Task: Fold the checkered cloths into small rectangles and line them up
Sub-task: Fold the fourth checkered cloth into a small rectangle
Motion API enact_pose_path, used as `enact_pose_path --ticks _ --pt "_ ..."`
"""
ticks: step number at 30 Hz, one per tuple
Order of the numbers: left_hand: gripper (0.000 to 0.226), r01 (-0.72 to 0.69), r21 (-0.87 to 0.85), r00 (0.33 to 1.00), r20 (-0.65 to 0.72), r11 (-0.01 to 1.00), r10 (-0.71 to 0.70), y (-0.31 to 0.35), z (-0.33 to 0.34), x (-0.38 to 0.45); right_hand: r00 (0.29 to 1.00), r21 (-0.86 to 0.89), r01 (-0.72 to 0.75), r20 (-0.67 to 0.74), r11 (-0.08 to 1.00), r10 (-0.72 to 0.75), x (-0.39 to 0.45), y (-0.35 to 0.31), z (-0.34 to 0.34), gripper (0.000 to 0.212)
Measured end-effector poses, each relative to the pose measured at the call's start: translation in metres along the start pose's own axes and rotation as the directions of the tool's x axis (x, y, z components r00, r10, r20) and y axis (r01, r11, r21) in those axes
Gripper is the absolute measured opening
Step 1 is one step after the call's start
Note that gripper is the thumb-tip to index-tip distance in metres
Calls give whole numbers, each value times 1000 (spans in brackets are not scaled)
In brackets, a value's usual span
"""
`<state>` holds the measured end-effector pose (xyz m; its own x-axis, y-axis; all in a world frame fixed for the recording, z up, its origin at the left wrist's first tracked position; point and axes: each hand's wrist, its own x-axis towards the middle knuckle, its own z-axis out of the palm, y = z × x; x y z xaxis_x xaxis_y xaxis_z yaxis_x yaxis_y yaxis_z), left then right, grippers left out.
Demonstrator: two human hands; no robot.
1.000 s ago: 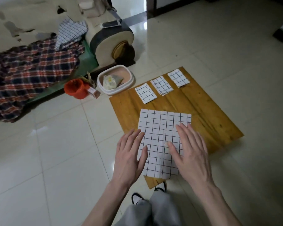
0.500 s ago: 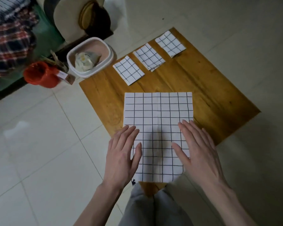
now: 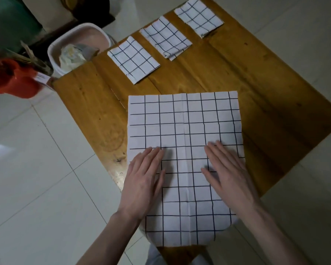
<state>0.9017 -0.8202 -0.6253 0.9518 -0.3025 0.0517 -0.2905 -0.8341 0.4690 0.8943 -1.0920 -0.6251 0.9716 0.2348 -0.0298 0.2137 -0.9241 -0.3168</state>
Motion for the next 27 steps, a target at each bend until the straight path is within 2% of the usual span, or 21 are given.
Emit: enact_pose_path --ticks 8,14,19,22,27 --pt "47 -53 27 999 15 998 52 -30 28 -3 999 28 48 9 998 -49 2 28 38 56" --pt "43 -66 27 998 -10 997 66 -34 28 -4 988 64 108 -115 992 -101 3 33 40 42" --pt "21 -65 -27 996 -58 998 63 -34 22 0 961 24 206 -193 978 -197 10 33 32 23" --pt "12 -66 -50 997 -49 997 64 -39 16 3 947 1 248 -208 969 -243 14 36 24 24" --pt "21 -150 -59 988 19 987 152 -42 -3 8 922 -62 317 -215 946 -323 21 43 2 26"
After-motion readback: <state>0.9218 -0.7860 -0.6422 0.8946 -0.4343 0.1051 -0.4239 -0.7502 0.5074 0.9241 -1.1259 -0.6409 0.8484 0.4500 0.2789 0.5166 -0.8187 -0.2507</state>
